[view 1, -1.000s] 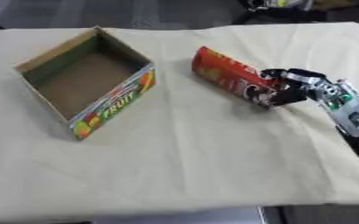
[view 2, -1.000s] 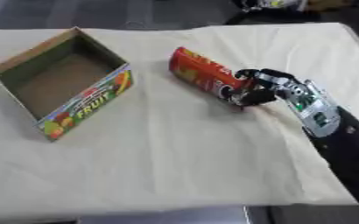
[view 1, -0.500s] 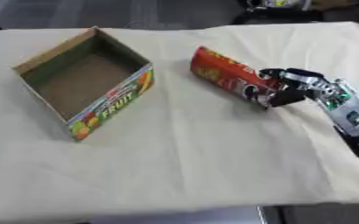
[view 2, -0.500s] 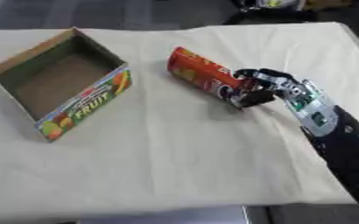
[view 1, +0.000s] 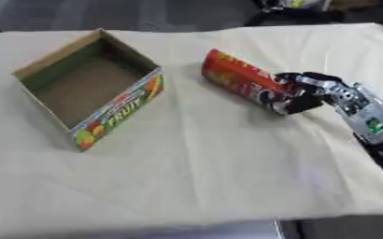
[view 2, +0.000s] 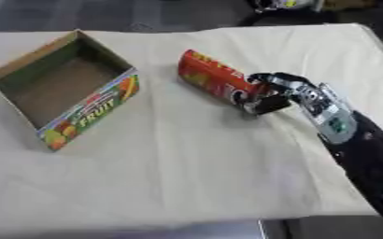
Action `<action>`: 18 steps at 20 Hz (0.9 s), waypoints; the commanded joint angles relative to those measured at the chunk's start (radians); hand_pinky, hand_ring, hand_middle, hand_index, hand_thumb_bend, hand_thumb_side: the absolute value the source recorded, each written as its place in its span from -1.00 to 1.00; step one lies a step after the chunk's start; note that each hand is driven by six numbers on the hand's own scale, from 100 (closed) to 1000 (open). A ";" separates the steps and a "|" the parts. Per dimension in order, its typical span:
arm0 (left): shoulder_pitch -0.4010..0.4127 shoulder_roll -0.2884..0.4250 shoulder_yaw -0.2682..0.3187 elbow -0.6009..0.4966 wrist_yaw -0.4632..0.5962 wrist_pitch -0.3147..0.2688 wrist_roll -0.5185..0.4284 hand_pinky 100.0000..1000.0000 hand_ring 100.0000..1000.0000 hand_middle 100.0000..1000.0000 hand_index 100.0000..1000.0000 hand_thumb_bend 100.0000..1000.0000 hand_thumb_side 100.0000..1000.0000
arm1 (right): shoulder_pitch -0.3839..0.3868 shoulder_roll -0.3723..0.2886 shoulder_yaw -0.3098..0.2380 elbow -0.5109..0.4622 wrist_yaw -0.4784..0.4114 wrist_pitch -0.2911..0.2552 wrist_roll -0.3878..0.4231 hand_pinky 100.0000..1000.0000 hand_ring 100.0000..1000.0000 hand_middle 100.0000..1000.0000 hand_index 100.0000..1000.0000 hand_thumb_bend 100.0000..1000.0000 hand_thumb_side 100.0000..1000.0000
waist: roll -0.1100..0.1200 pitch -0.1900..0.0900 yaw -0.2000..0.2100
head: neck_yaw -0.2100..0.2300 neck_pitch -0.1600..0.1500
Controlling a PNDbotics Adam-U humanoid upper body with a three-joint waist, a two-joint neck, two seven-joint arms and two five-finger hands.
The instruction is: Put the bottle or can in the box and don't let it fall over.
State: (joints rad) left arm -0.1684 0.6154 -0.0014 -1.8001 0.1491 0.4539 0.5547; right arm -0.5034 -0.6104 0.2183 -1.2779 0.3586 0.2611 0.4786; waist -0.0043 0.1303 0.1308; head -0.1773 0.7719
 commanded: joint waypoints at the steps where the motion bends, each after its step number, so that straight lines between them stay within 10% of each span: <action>1: -0.012 0.023 0.017 -0.020 0.000 -0.004 -0.002 -0.20 0.71 0.86 0.36 -0.52 0.26 | 0.008 0.001 0.036 0.053 0.050 0.001 0.010 0.05 1.00 0.86 0.79 -1.00 -1.00 | 0.014 0.004 0.004 | -0.001 -0.002; 18: -0.012 0.024 0.020 -0.020 -0.001 -0.005 -0.006 -0.20 0.71 0.85 0.36 -0.53 0.26 | -0.010 0.001 0.058 0.106 0.135 -0.047 0.038 -0.12 1.00 0.74 0.65 -1.00 -1.00 | 0.013 0.003 0.004 | -0.003 -0.002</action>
State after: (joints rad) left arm -0.1685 0.6154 0.0038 -1.8002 0.1488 0.4513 0.5518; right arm -0.5374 -0.6104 0.2349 -1.2363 0.4644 0.2134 0.5048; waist -0.0043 0.1303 0.1320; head -0.1785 0.7719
